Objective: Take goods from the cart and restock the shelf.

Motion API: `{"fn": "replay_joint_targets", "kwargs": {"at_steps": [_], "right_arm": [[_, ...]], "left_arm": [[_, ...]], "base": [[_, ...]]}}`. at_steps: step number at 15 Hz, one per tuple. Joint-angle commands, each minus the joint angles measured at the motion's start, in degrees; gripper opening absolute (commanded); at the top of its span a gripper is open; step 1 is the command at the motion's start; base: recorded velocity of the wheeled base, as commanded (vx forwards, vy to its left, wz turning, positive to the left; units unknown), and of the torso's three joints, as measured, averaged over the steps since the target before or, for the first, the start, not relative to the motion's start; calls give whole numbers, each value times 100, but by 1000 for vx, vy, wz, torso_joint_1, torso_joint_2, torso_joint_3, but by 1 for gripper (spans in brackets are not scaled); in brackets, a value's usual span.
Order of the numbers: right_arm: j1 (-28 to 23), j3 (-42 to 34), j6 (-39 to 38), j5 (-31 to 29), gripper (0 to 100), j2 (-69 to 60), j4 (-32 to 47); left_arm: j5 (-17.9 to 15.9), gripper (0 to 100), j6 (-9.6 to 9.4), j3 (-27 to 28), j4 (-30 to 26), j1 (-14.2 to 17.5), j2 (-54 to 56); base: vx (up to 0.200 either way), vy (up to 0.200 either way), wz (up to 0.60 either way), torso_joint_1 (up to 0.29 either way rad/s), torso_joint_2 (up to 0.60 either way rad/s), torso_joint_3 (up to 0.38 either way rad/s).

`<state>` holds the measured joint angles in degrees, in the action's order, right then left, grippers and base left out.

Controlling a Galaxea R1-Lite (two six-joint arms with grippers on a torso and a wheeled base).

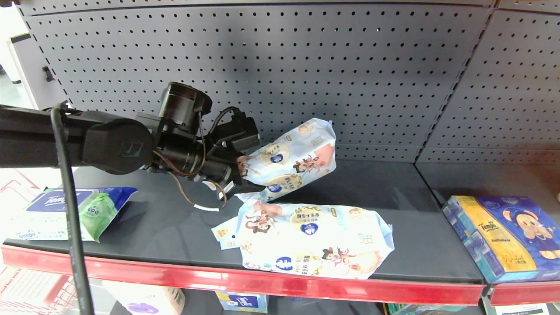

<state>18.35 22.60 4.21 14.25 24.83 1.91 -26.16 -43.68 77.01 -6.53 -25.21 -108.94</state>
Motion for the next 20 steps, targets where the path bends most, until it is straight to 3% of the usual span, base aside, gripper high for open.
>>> {"fn": "replay_joint_targets", "kwargs": {"at_steps": [1,2,7,12,20], "right_arm": [[2,-1,-7,-1,100,22,2],[2,-10,-7,-1,100,22,2],[2,-10,-7,-1,100,57,2],[2,-10,-7,-1,100,66,2],[2,-45,-7,8,100,180,2]], "left_arm": [[-3,0,-35,-2,3,-10,-40],[-3,100,-132,7,3,-10,-93],[-12,100,-132,7,3,60,-58],[-3,100,-158,-2,12,447,48],[138,100,-115,121,47,772,-75]], "base": [[0,0,0,0,0,0],[0,0,0,0,0,0],[0,0,0,0,0,0],[0,0,0,0,0,0],[0,0,0,0,0,0]]}}
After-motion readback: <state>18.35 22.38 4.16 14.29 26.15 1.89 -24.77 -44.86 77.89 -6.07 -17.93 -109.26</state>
